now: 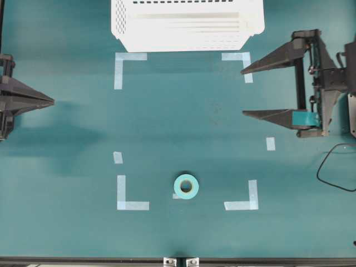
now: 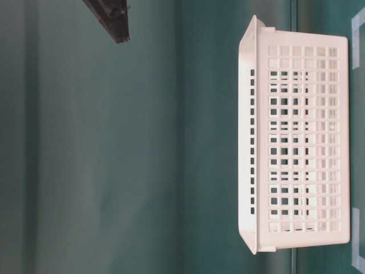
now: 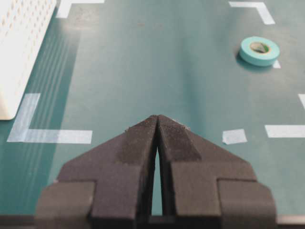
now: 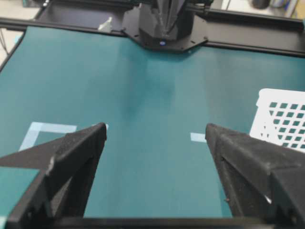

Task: Put the tape into the white basket.
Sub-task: 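Move the open right gripper over the light-teal tape roll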

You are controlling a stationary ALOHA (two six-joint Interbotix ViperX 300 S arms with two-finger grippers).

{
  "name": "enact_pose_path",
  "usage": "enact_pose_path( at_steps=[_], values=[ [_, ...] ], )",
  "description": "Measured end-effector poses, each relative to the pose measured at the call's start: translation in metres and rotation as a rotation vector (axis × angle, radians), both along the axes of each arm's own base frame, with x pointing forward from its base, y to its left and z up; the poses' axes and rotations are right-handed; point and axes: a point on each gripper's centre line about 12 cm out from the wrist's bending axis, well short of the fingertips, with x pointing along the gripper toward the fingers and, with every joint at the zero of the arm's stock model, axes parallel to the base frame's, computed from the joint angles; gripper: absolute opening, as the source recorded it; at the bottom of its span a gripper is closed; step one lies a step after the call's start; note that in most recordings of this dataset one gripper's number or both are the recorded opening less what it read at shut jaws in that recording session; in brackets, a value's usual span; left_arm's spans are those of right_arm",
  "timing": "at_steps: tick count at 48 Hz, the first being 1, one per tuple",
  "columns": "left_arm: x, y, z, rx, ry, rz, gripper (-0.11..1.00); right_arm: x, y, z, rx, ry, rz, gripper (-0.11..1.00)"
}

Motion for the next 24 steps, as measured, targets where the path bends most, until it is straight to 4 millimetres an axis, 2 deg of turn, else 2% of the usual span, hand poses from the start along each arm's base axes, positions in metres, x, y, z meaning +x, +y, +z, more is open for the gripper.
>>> enact_pose_path(
  at_steps=[14,24],
  values=[
    [0.000,0.000,-0.001,0.000,-0.003,0.002,-0.11,0.014,0.009,-0.011,-0.011,0.055,0.031,0.94],
    [0.000,0.000,-0.001,0.000,-0.003,0.000,-0.11,0.032,0.017,-0.025,-0.029,0.170,0.053,0.94]
  ],
)
